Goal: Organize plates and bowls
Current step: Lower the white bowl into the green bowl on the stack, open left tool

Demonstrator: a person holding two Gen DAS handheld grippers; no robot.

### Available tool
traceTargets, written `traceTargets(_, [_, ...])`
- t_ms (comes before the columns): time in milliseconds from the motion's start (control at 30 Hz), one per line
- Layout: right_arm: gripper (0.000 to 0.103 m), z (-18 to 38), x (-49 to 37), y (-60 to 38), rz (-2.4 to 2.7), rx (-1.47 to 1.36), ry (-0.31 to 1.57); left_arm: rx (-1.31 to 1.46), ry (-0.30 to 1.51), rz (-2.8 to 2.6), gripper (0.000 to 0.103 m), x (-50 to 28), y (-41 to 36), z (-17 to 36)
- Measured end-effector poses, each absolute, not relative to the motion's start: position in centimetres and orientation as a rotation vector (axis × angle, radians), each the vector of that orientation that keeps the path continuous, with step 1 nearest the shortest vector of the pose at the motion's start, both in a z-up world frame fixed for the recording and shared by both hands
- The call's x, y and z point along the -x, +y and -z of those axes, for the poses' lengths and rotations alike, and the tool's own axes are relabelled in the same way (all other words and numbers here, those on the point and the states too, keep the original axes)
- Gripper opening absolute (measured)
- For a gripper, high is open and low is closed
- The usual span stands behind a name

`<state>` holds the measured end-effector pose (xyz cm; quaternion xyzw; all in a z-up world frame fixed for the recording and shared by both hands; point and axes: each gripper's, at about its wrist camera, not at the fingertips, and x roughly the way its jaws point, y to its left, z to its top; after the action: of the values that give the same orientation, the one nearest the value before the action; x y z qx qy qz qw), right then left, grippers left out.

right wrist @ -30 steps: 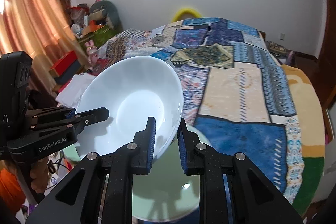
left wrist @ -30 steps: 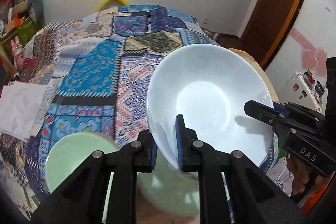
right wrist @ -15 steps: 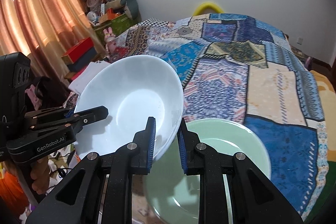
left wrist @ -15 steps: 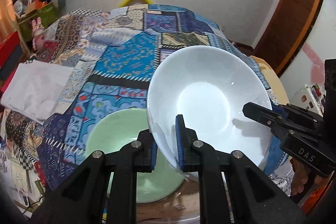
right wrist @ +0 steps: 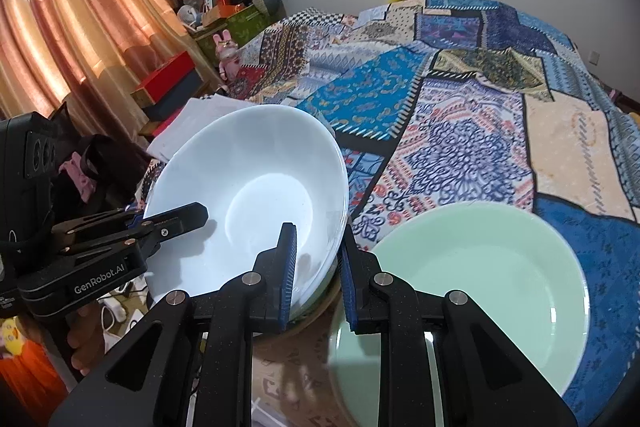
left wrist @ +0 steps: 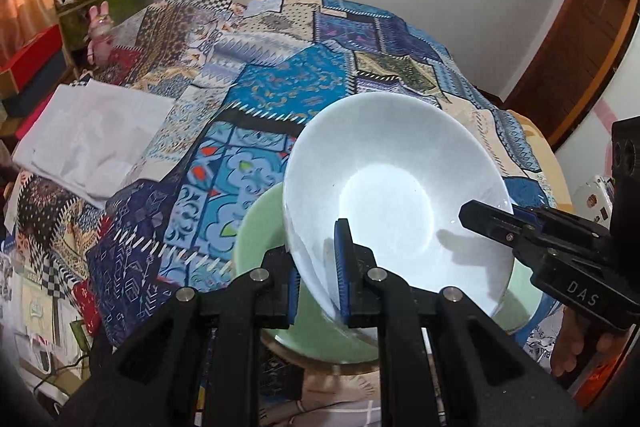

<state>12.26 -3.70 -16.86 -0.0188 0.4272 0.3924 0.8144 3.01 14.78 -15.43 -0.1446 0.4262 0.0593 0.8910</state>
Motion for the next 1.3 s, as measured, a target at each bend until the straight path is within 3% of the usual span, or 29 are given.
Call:
traceTargets(667, [0.021,18.2,-11.9,-2.5,-0.809,0.114,0.916,0.272,0.911,-0.159,0.014,-2.4,16.4,19.5])
traceTargets(1033, [0.022,18.5,-11.9,-2.9,-0.811,0.094,0.927,0.272,0.937,-0.155,0.015,-2.7,16.2,19.1])
traceTargets(1300, [0.022,18.4,-11.7,-3.1,-0.821,0.096,0.916,0.297,0.944,-0.141,0.023,-2.3,16.4,17.9])
